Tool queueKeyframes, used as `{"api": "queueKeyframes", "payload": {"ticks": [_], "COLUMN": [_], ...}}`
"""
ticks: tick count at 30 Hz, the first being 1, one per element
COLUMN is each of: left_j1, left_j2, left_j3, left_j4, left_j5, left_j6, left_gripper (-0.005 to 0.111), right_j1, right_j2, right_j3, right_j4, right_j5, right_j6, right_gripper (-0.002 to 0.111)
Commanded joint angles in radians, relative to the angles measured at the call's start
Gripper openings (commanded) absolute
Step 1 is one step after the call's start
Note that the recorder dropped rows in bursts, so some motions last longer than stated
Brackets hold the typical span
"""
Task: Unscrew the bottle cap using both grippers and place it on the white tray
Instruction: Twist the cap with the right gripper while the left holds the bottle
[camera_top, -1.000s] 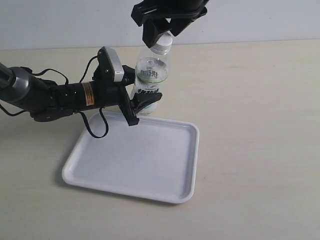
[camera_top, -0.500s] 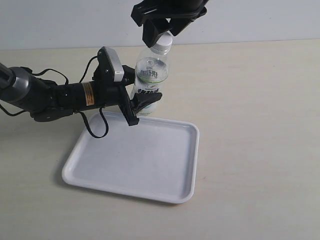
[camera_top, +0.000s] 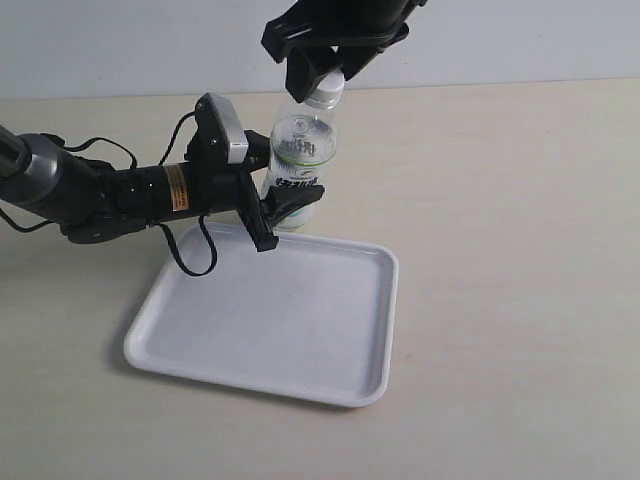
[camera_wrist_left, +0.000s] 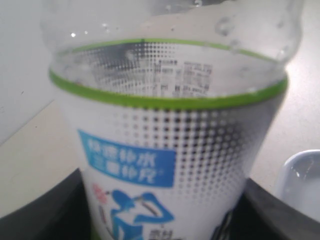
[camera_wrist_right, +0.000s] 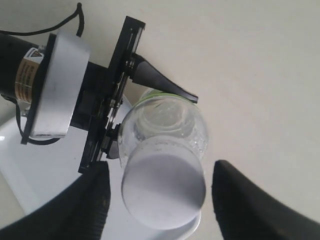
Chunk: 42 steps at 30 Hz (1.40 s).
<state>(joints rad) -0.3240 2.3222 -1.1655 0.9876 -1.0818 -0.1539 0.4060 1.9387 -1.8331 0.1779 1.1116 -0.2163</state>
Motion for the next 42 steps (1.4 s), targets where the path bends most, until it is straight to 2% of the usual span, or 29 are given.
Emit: {"api": "queueKeyframes", "payload": {"ticks": [1, 4, 11, 15, 42], "left_j1": [-0.004, -0.004, -0.004, -0.004, -0.004], "left_j2": [-0.006, -0.006, -0.006, -0.006, -0.006], "left_j3": [0.002, 0.002, 0.002, 0.002, 0.002], "left_j4": [-0.023, -0.023, -0.023, -0.023, -0.025], "left_j5": [-0.028, -0.028, -0.028, -0.028, -0.024], "left_j6": [-0.006, -0.006, -0.006, -0.006, -0.006], "left_gripper": [0.0, 0.0, 0.0, 0.0, 0.0], "right_j1": [0.001, 0.001, 0.001, 0.001, 0.001], "right_j2": [0.0, 0.0, 0.0, 0.0, 0.0], "right_j3": [0.001, 0.001, 0.001, 0.001, 0.001], "right_j4": [-0.006, -0.006, -0.074, -0.074, 0.08], "right_j5": [0.0, 0.0, 0.0, 0.0, -0.011], "right_j6": [-0.007, -0.018, -0.117, -0.226, -1.507], "right_gripper": [0.049, 0.037, 0.0, 0.0, 0.0]}}
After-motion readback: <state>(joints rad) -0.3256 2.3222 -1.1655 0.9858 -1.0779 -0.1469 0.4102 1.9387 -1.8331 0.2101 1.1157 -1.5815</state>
